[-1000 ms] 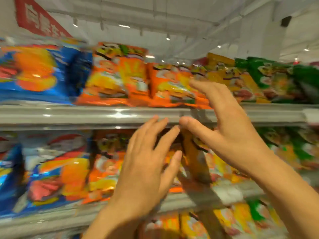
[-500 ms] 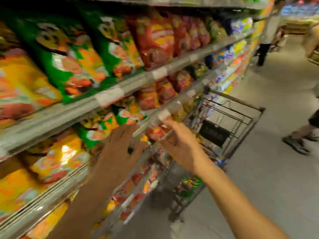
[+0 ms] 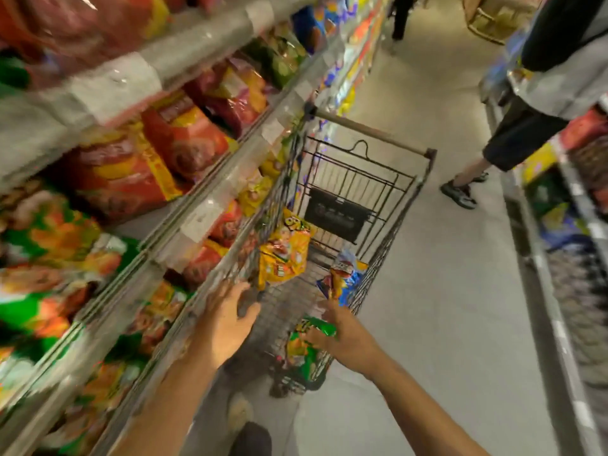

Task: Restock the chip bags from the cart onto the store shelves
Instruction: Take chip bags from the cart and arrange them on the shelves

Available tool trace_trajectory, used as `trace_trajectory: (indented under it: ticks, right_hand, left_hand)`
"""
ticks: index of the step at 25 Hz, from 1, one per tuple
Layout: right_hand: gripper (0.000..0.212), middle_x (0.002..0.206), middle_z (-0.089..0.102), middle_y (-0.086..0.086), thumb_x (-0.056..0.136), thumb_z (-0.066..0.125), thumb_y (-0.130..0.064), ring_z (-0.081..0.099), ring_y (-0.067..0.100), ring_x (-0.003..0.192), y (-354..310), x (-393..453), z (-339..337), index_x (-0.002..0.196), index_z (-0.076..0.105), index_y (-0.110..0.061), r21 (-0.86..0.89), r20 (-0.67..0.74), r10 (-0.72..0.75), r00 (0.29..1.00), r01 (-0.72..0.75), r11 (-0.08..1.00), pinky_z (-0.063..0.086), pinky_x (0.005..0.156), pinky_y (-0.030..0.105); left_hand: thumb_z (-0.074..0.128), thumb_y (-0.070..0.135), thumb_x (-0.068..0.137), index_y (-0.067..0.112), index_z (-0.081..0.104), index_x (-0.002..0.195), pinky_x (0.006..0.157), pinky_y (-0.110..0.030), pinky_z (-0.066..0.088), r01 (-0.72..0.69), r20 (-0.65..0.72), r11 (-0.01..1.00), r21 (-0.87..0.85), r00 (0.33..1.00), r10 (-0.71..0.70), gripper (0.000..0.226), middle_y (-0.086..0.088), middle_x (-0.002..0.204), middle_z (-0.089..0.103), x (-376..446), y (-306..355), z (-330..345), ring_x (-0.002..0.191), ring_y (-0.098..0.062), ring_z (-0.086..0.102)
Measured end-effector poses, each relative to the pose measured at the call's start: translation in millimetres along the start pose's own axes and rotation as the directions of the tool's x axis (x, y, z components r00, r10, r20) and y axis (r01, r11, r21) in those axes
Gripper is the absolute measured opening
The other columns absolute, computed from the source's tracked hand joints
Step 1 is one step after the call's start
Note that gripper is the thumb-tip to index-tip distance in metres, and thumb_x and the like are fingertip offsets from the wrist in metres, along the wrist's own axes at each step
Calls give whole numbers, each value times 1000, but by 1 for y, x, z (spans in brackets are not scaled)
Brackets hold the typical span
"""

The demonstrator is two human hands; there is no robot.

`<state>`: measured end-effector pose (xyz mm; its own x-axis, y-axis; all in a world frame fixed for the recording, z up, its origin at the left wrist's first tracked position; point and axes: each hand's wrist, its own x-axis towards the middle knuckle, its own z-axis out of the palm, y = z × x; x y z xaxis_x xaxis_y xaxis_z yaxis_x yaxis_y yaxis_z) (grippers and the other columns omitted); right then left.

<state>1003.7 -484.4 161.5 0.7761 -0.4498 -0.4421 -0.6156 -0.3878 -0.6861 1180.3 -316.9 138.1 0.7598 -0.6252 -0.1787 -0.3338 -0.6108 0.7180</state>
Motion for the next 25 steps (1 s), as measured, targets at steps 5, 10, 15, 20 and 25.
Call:
trace_trajectory:
  ticks: [5, 10, 15, 20, 25]
  right_hand:
    - [78, 136, 54, 7, 92, 74, -30, 53, 16, 114, 18, 66, -1, 155, 33, -12, 161, -25, 221, 975, -215, 963, 38, 88, 23]
    - [73, 145, 52, 14, 90, 76, -25, 54, 33, 130, 49, 132, -7, 151, 37, -16, 437, -5, 447, 895, -400, 806, 49, 105, 47]
    - [64, 122, 58, 9, 91, 75, -16, 60, 24, 96, 96, 218, -11, 145, 43, -6, 544, 21, 580, 814, -496, 677, 51, 72, 28]
    - [63, 125, 58, 16, 86, 78, -17, 59, 37, 118, 137, 314, -4, 140, 49, -4, 658, 79, 795, 601, -631, 411, 52, 83, 37]
    - [95, 145, 48, 12, 76, 82, -48, 51, 32, 133, 186, 364, -4, 147, 35, -5, 637, 226, 928, 297, -766, 90, 46, 110, 45]
  left_hand:
    - [69, 26, 92, 14, 57, 136, 107, -46, 42, 51, 196, 995, 87, 978, -68, 47, -15, 134, 57, 90, -12, 25, 127, -35, 51]
    - [64, 37, 95, 16, 50, 142, 104, -39, 38, 46, 244, 976, 215, 965, -99, 53, -11, 140, 48, 168, -4, 41, 133, -31, 42]
    - [68, 38, 92, 14, 50, 142, 113, -45, 29, 32, 237, 927, 373, 963, -129, 58, -12, 142, 42, 238, -2, 72, 138, -36, 30]
    - [71, 38, 90, 12, 42, 148, 114, -46, 32, 129, 263, 917, 377, 934, -239, 70, -17, 144, 38, 311, -4, 131, 138, -37, 32]
    - [74, 41, 86, 8, 46, 140, 109, -47, 38, 273, 225, 883, 381, 899, -375, 69, -20, 142, 39, 371, -18, 174, 133, -39, 38]
